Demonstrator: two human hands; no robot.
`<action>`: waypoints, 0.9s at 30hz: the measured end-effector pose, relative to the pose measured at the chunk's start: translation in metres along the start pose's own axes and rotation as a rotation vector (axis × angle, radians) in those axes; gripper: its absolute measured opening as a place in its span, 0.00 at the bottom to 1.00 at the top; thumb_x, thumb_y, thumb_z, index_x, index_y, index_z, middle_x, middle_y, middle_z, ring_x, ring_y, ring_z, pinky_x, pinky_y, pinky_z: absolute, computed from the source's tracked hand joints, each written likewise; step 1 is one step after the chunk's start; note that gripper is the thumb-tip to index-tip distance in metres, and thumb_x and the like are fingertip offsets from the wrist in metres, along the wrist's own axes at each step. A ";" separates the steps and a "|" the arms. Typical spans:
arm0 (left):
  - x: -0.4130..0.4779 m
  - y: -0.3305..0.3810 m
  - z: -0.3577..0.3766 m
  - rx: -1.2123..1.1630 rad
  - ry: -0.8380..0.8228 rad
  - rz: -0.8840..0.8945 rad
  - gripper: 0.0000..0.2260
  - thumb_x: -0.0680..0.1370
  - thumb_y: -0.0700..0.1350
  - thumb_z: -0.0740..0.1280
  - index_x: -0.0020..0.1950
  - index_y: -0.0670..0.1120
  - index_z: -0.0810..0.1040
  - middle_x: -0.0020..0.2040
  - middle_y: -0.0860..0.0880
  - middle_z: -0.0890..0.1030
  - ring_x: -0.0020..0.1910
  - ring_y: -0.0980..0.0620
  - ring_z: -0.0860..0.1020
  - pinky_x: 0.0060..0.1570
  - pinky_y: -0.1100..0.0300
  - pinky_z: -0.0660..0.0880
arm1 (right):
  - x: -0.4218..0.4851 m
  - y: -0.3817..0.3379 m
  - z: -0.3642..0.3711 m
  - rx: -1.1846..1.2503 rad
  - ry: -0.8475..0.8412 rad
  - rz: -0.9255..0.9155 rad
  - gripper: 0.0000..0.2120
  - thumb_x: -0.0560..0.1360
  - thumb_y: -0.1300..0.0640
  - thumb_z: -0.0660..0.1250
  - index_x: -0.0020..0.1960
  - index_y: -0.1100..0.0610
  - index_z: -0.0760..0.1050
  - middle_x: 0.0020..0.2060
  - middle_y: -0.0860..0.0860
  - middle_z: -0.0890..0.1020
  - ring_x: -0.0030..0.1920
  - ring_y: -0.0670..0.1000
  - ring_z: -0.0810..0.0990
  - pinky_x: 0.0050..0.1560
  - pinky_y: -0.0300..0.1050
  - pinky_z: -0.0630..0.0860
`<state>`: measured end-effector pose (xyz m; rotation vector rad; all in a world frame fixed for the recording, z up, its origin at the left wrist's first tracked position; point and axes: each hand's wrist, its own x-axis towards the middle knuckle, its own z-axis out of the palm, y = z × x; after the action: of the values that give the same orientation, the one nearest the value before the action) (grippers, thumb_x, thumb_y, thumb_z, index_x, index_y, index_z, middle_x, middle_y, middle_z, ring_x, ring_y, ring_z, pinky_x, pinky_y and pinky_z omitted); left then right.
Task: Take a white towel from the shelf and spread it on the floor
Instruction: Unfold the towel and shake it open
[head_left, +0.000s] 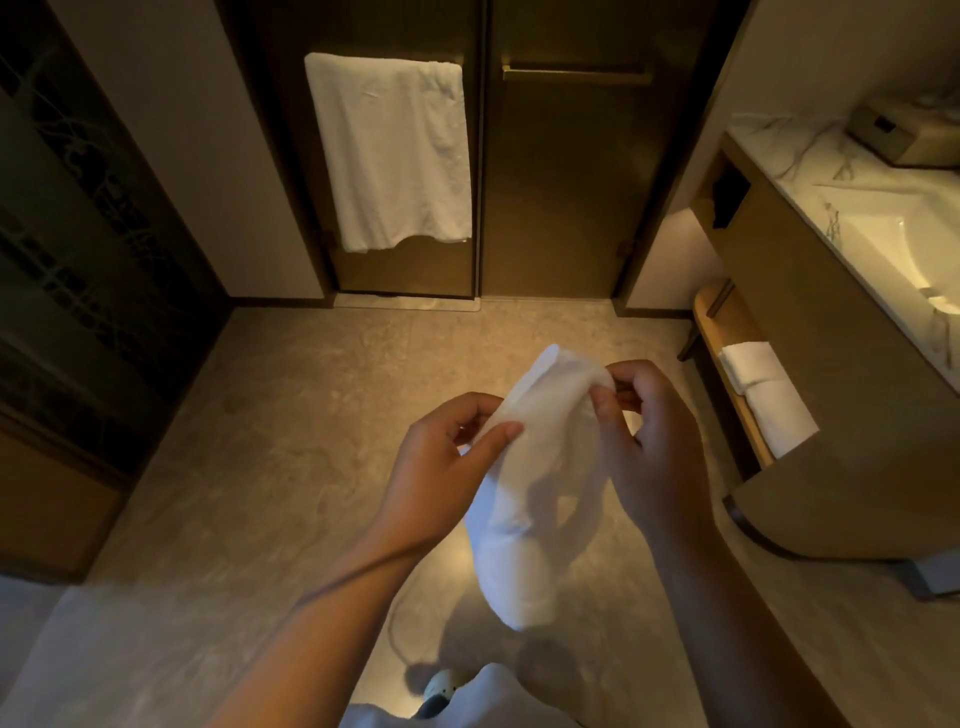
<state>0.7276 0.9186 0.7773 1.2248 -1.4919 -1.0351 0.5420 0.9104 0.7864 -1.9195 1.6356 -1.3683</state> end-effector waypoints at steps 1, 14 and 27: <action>0.002 0.003 0.001 0.029 0.012 0.032 0.02 0.75 0.49 0.69 0.46 0.55 0.81 0.42 0.57 0.83 0.44 0.56 0.81 0.46 0.60 0.77 | 0.001 0.001 -0.003 -0.002 -0.008 0.011 0.03 0.78 0.54 0.63 0.51 0.49 0.73 0.43 0.45 0.78 0.45 0.41 0.77 0.44 0.38 0.75; 0.013 0.015 -0.004 0.184 -0.033 0.166 0.03 0.75 0.51 0.67 0.47 0.58 0.79 0.44 0.62 0.81 0.45 0.58 0.78 0.45 0.63 0.74 | -0.008 -0.013 0.005 0.109 0.066 0.021 0.14 0.79 0.48 0.58 0.50 0.57 0.77 0.41 0.47 0.79 0.42 0.44 0.78 0.42 0.35 0.73; 0.011 -0.017 -0.010 0.354 -0.262 0.064 0.05 0.70 0.58 0.69 0.39 0.58 0.77 0.37 0.59 0.78 0.40 0.61 0.74 0.40 0.67 0.69 | 0.014 -0.022 0.001 0.122 0.188 0.034 0.11 0.79 0.50 0.59 0.45 0.56 0.74 0.38 0.48 0.77 0.40 0.43 0.75 0.41 0.32 0.69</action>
<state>0.7401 0.9041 0.7645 1.3083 -1.9691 -0.9414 0.5555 0.9048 0.8085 -1.7323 1.6158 -1.6374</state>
